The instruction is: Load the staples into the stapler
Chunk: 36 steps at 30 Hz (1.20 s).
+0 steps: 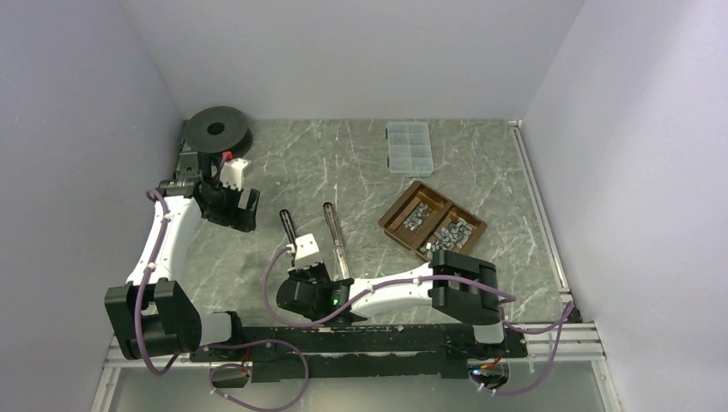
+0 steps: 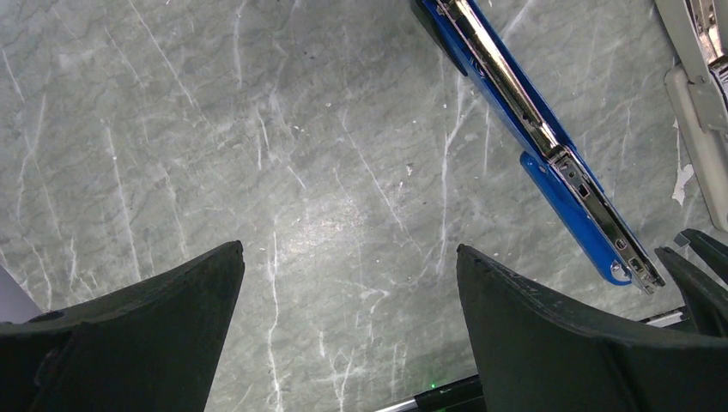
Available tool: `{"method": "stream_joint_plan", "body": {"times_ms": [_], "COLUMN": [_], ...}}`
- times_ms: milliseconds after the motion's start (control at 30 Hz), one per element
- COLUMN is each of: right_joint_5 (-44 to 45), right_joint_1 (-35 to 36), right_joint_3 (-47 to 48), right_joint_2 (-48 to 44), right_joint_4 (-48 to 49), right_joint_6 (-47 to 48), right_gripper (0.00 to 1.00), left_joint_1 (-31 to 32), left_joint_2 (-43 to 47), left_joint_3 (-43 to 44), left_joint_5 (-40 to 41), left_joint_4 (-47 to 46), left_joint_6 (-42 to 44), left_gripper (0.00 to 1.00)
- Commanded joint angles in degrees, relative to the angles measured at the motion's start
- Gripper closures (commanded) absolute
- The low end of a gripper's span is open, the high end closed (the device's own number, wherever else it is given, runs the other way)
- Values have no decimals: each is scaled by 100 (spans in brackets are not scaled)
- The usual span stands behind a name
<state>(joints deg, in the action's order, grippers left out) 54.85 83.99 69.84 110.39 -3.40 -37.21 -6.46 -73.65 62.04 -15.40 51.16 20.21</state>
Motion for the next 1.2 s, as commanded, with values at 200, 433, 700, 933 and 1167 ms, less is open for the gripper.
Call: {"method": "stream_joint_plan", "body": {"times_ms": [200,433,700,933,1167], "right_joint_5": [-407,-418,-471,-463,-552], "right_joint_1": [22,25,28,25,28], "right_joint_3": [-327,-331,-248,-210,-224], "right_joint_2": [-170,-163,-82,-28,0], "right_joint_4": [861,842,813,758,798], "right_joint_6": [142,93,100,66,83], "right_gripper": [100,100,100,100,100], "left_joint_1": [-13,-6,-13,-10,-13], "left_joint_2": [144,171,228,232,263], "left_joint_3": [28,76,10,45,20], "left_joint_5": [-108,-95,-69,-59,-25], "left_joint_4": [-143,-137,-162,-165,-165], "left_joint_6": [-201,-189,-166,-157,-135], "left_gripper": [1,1,1,1,1]}}
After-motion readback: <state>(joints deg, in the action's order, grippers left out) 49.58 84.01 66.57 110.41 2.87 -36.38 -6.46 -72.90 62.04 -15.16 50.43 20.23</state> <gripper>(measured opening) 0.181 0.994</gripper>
